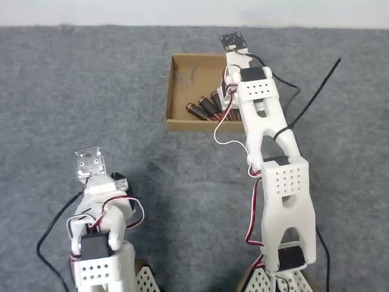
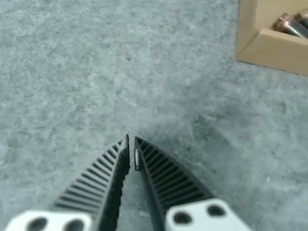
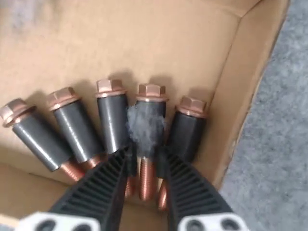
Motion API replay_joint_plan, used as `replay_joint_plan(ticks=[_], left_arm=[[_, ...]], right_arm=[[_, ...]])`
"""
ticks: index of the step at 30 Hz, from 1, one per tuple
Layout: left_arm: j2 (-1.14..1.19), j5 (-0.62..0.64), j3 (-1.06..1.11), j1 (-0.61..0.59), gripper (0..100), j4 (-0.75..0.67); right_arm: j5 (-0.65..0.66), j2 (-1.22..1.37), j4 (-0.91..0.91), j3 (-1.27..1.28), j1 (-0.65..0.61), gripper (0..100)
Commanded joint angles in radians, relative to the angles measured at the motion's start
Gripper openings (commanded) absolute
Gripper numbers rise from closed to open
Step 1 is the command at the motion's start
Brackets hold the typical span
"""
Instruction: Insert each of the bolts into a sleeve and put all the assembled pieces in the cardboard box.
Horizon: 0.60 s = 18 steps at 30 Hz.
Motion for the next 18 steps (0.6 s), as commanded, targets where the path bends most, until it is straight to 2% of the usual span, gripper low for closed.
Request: replay_joint_plan(ticks=[1,10,18], left_arm=[[-0.015,-0.011,-0.013,0.023,2,0.003],[-0.015,-0.011,-0.013,0.023,2,0.003],[-0.015,-0.011,-0.013,0.023,2,0.002]], right_arm=[[0.011,-0.147,0.062,-0.054,0.01,0.5],[0.012,-0.285,0.337,-0.049,0.082,0.7],[0.012,-0.378,0.483,-0.048,0.15,0.7]])
